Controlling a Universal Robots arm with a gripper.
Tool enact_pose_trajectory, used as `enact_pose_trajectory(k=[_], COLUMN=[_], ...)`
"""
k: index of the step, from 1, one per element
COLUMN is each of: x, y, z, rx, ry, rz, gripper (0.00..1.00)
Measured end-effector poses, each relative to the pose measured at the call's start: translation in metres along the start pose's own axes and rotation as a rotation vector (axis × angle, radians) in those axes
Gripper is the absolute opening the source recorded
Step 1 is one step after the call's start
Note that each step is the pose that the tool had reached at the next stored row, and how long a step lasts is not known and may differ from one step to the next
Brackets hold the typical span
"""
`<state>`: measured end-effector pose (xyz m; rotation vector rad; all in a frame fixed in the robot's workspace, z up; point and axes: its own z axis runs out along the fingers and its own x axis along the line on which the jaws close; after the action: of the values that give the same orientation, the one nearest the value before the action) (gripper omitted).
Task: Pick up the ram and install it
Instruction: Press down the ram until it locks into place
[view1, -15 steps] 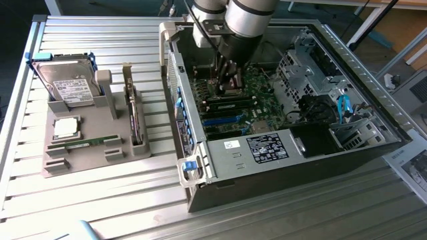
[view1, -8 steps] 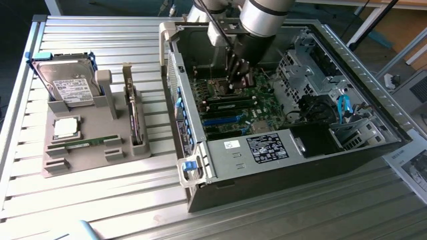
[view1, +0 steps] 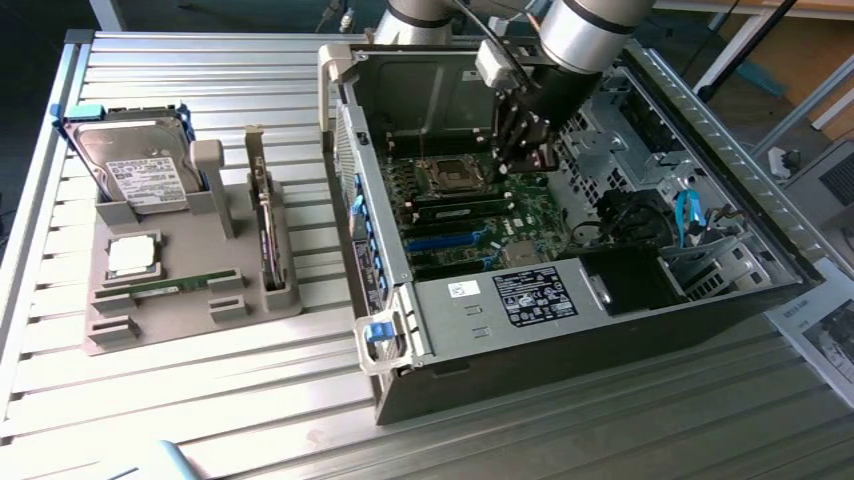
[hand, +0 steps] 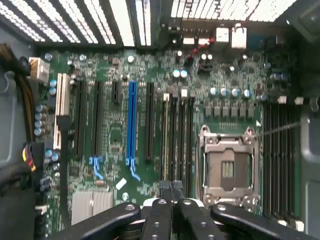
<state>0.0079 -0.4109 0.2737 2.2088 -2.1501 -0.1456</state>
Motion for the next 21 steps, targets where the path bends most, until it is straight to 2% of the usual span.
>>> enact_pose_trajectory(k=[5, 8, 9, 21], x=[0.001, 0.001, 0.001, 0.001], y=[-0.0212, -0.0411, -0.0438, -0.0449], z=[-0.0022, -0.0044, -0.0047, -0.0048], rx=[-0.0138, -0.0279, -0.0301, -0.0313], ry=[-0.0025, -0.0045, -0.0048, -0.0053], rz=[0.000, 0.000, 0.000, 0.000], gripper=[0.10, 0.10, 0.10, 0.10])
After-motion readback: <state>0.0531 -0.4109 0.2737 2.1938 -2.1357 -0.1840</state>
